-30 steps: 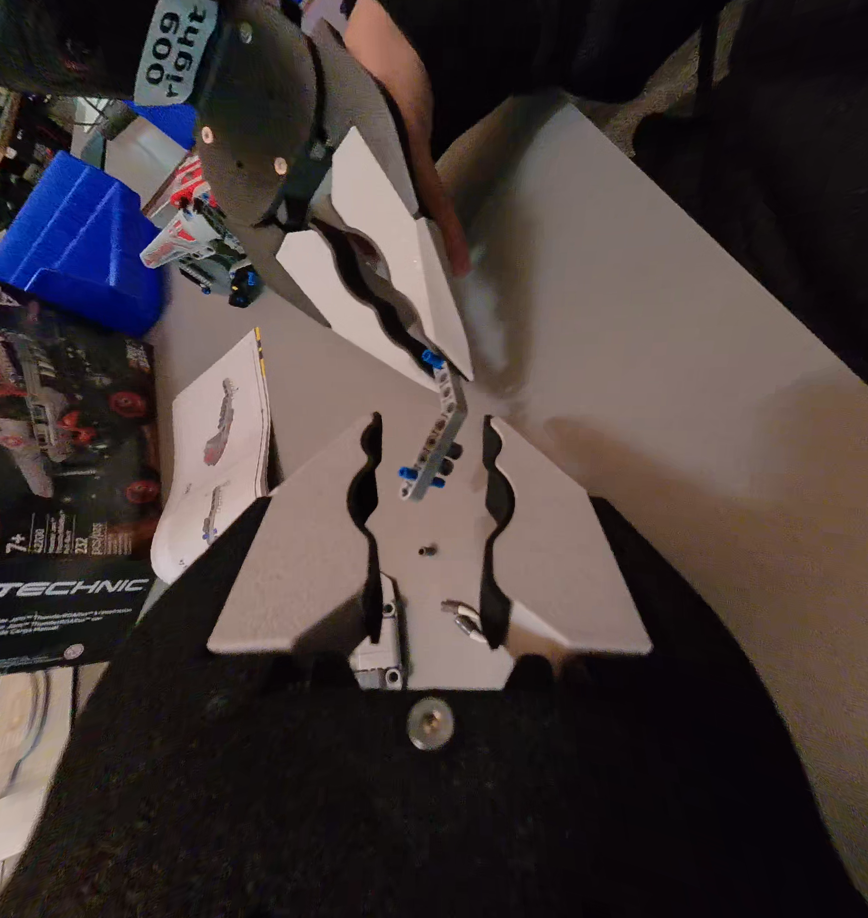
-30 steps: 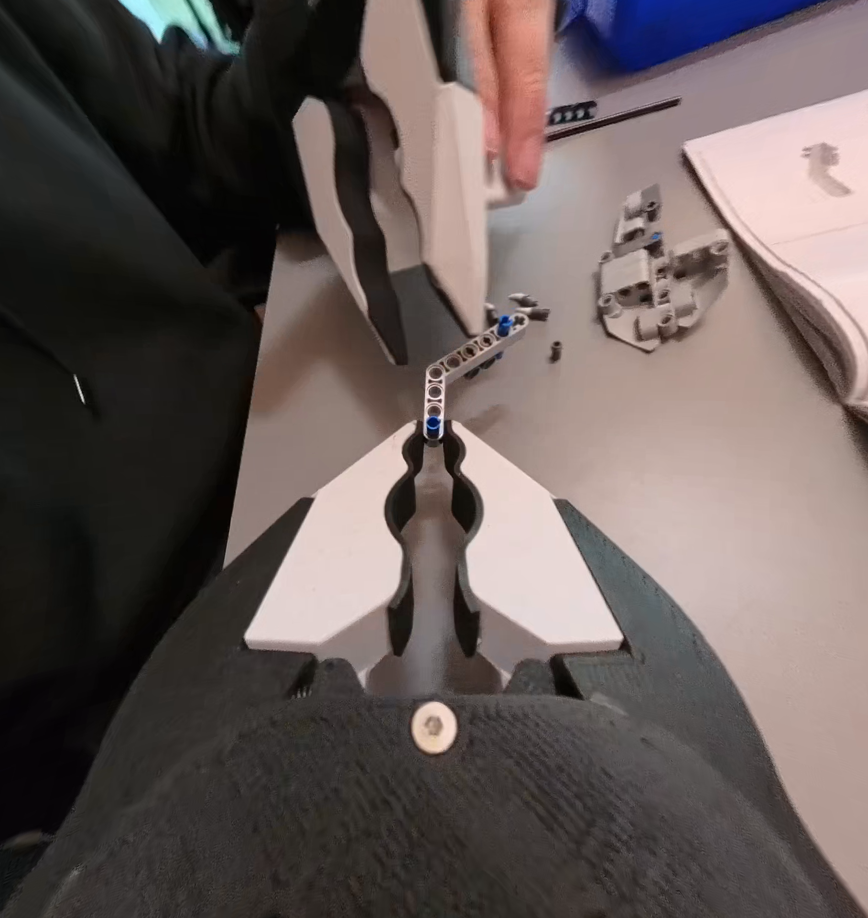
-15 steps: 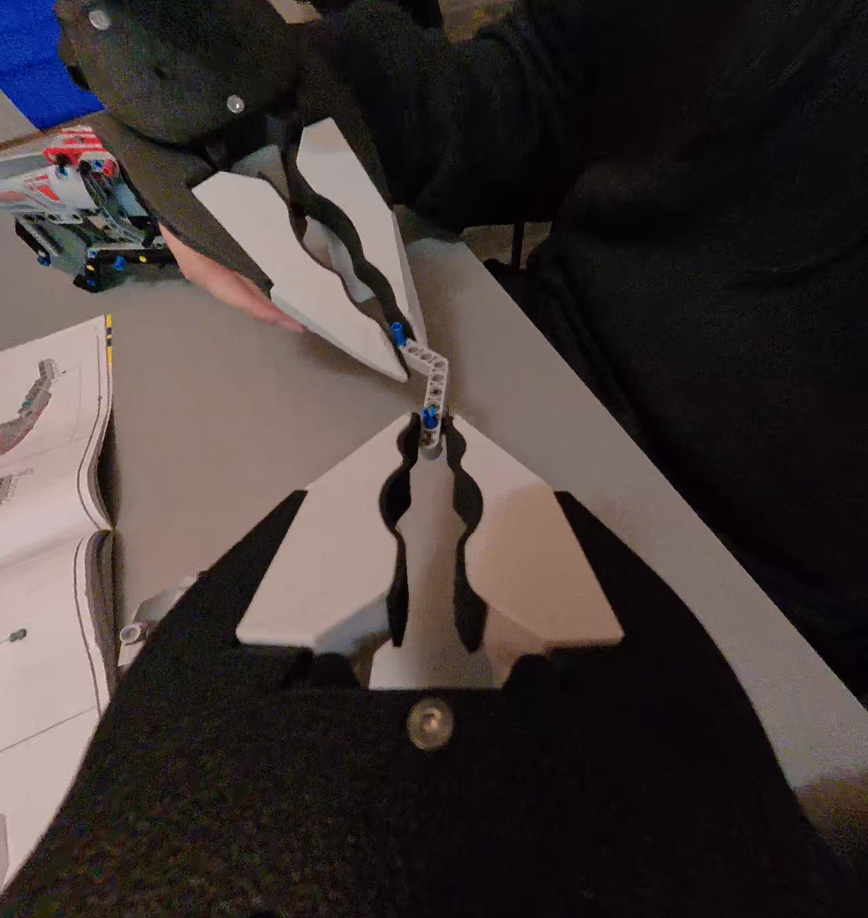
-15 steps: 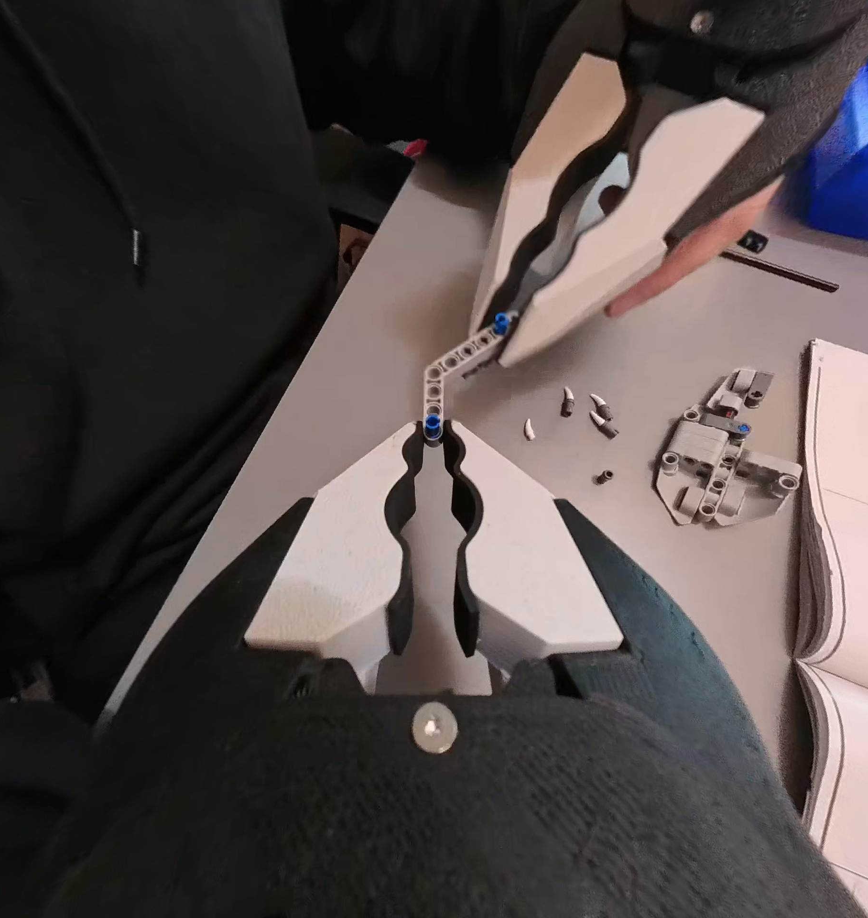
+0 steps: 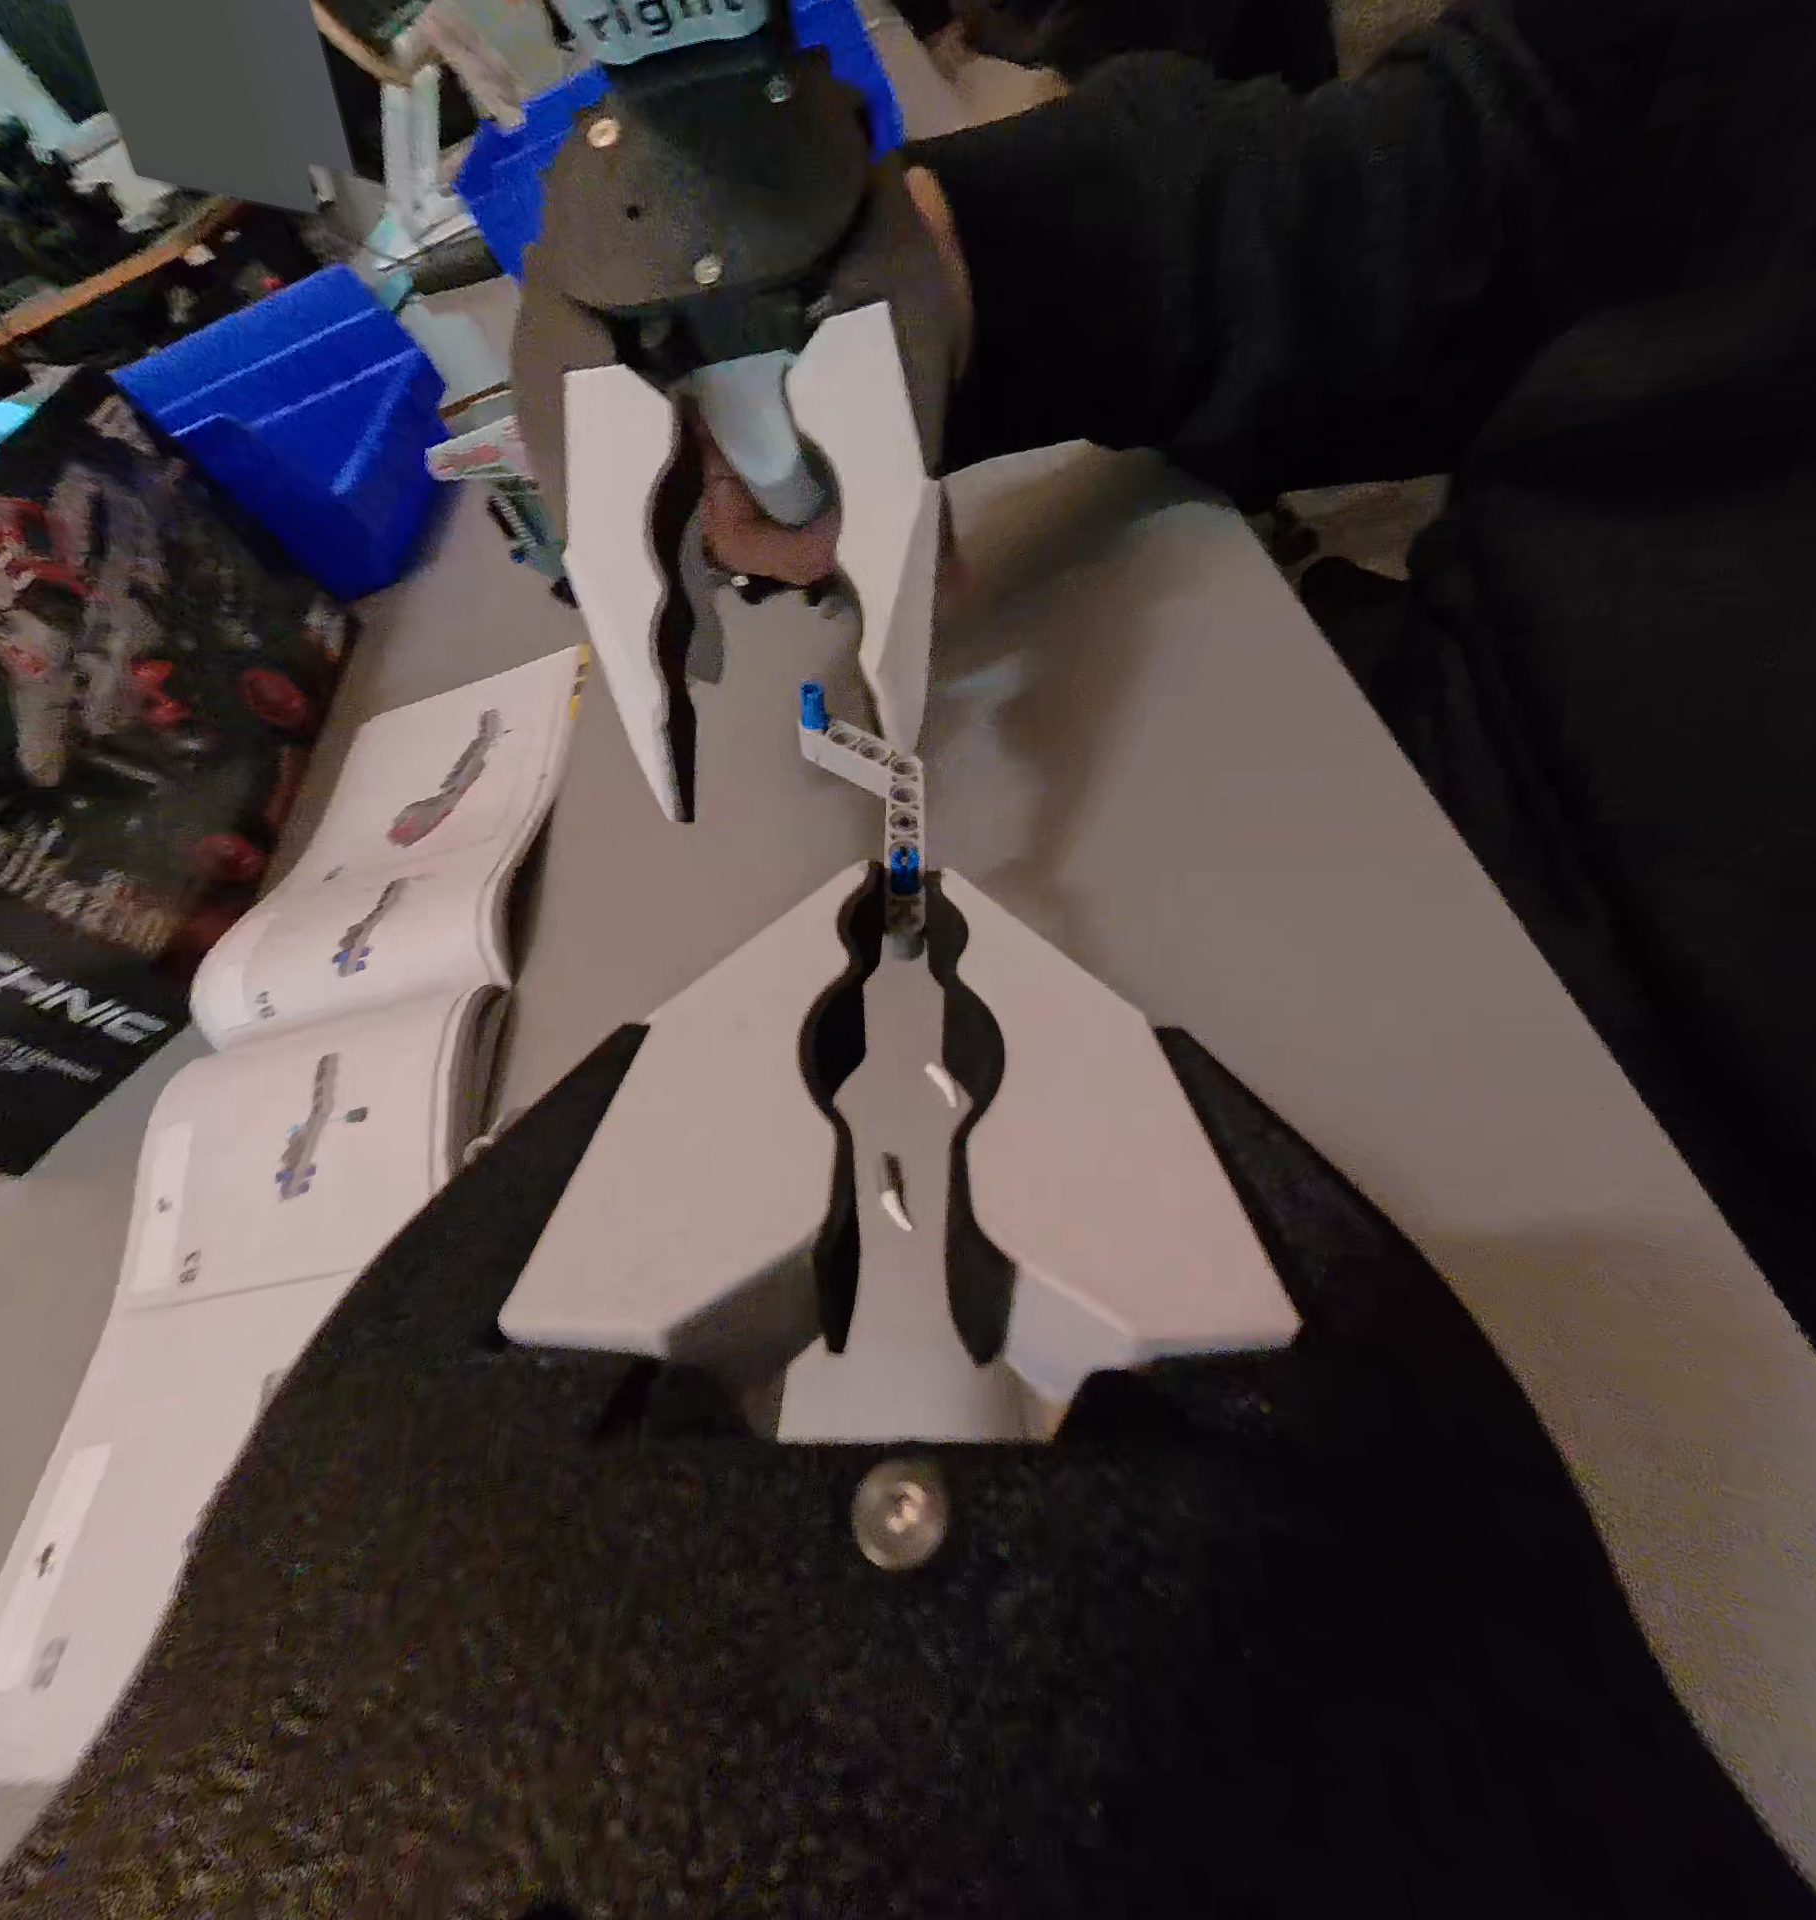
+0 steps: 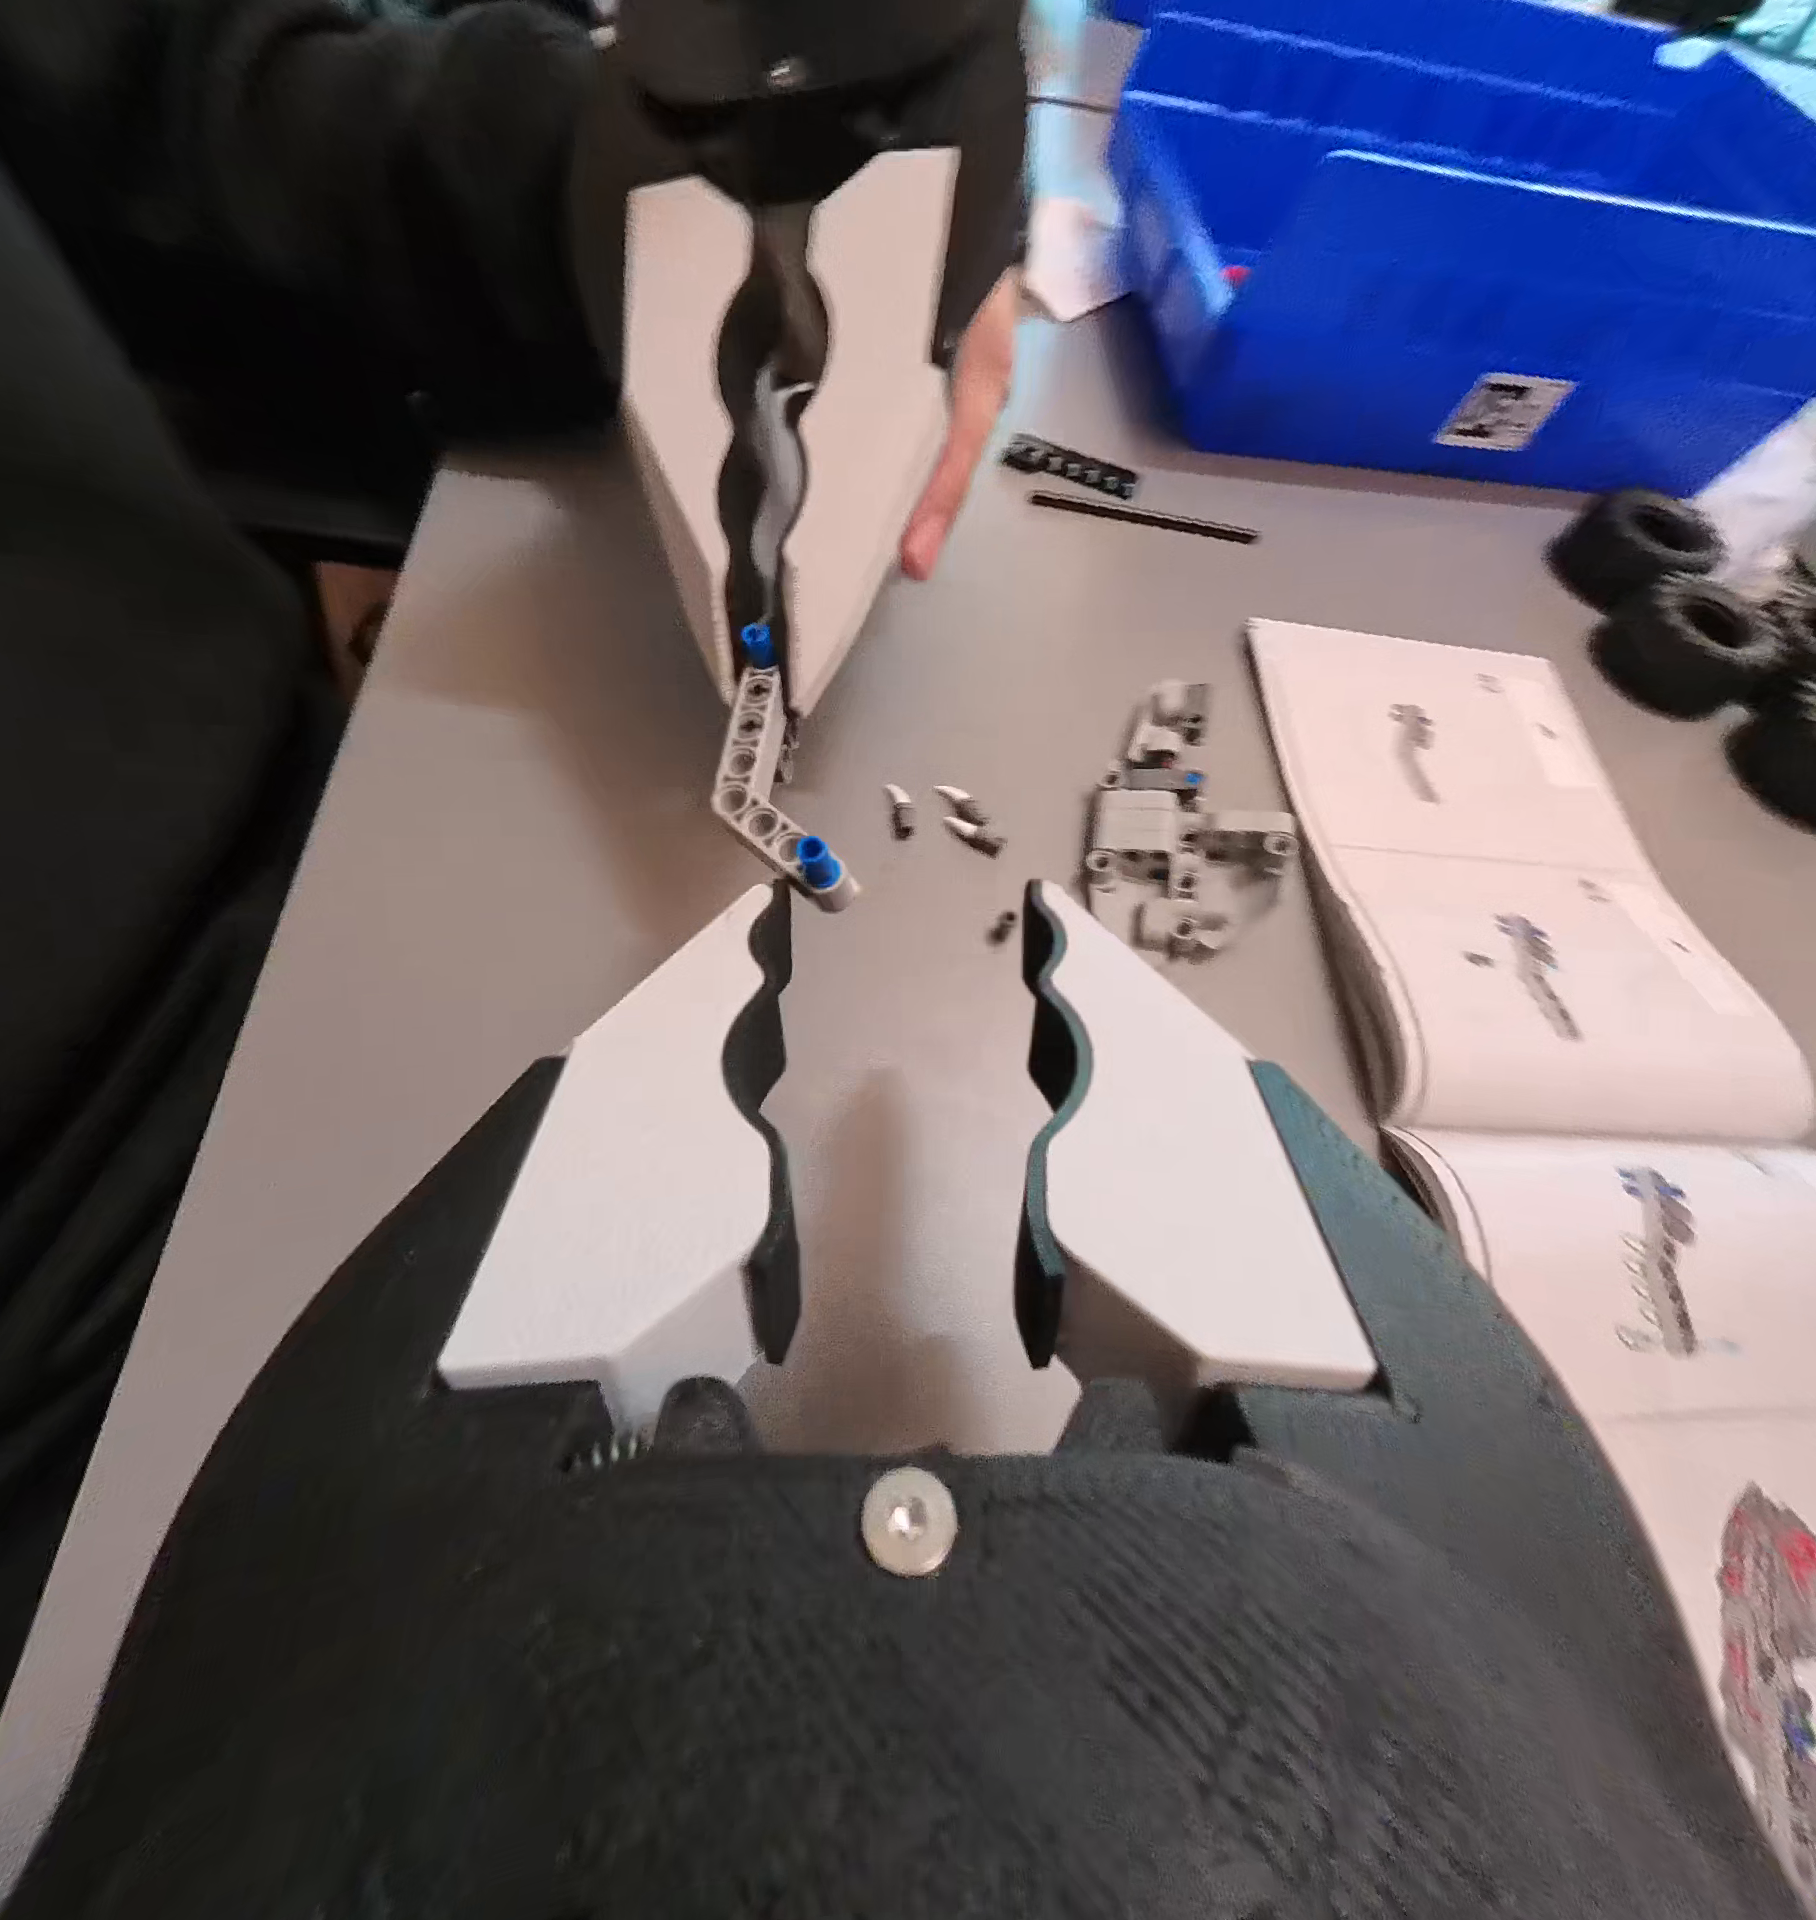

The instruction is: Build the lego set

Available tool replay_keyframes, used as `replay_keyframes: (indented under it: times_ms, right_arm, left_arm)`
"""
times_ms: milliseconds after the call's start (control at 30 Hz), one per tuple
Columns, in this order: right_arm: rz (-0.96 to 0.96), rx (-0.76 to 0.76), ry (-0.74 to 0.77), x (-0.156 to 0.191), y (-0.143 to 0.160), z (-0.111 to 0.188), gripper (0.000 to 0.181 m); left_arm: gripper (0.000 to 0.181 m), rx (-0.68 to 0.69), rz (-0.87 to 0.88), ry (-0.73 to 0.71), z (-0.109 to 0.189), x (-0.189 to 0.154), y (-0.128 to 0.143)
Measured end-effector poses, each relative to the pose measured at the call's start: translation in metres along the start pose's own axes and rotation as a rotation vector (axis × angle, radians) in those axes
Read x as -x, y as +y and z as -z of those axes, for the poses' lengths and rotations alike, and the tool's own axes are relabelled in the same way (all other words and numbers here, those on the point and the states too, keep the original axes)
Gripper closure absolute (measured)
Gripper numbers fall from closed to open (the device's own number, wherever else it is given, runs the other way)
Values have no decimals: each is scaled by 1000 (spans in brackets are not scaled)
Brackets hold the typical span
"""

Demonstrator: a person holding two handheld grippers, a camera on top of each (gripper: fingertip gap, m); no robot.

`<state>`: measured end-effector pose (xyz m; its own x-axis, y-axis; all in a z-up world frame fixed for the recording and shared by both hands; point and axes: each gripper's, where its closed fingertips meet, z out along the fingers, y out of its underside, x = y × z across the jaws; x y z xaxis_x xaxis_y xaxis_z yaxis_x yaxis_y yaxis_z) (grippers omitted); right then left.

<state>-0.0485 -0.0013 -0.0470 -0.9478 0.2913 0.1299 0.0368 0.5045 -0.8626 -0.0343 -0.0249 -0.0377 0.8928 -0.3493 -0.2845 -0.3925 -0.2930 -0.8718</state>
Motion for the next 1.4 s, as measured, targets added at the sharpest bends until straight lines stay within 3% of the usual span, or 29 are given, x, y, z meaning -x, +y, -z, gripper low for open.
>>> replay_keyframes:
  times_ms: [233, 433, 567, 800, 1000, 1067, 1167, 1267, 1400]
  right_arm:
    - [-296, -88, 229, -31, -2, 6, 123]
    - [-610, -288, 178, -27, -5, 0, 130]
    - [-709, -432, 115, -29, -15, 0, 126]
    - [-851, -651, 13, -35, -30, 11, 129]
    - [-932, -827, -38, -43, -36, 27, 150]
    - [-912, -853, -35, -44, -39, 29, 170]
    - [-852, -758, 60, -47, -33, 25, 175]
    - [-653, -537, 292, -55, -22, 27, 175]
    - [-191, -121, 691, -67, -9, 43, 176]
  left_arm:
    - [177, 82, -37, -350, 0, 41, 11]
    - [177, 44, -14, -620, 7, 69, 2]
    - [177, -97, -56, -637, -3, 59, -21]
    - [177, -143, -23, -630, -15, 58, -28]
    - [177, -144, 29, -608, -25, 59, -24]
    - [176, -133, 25, -613, -27, 60, -22]
    - [175, -33, -5, -635, -29, 64, -8]
    - [159, 11, 2, -582, -34, 60, 1]
    - [153, -128, 108, -472, -27, 56, -15]
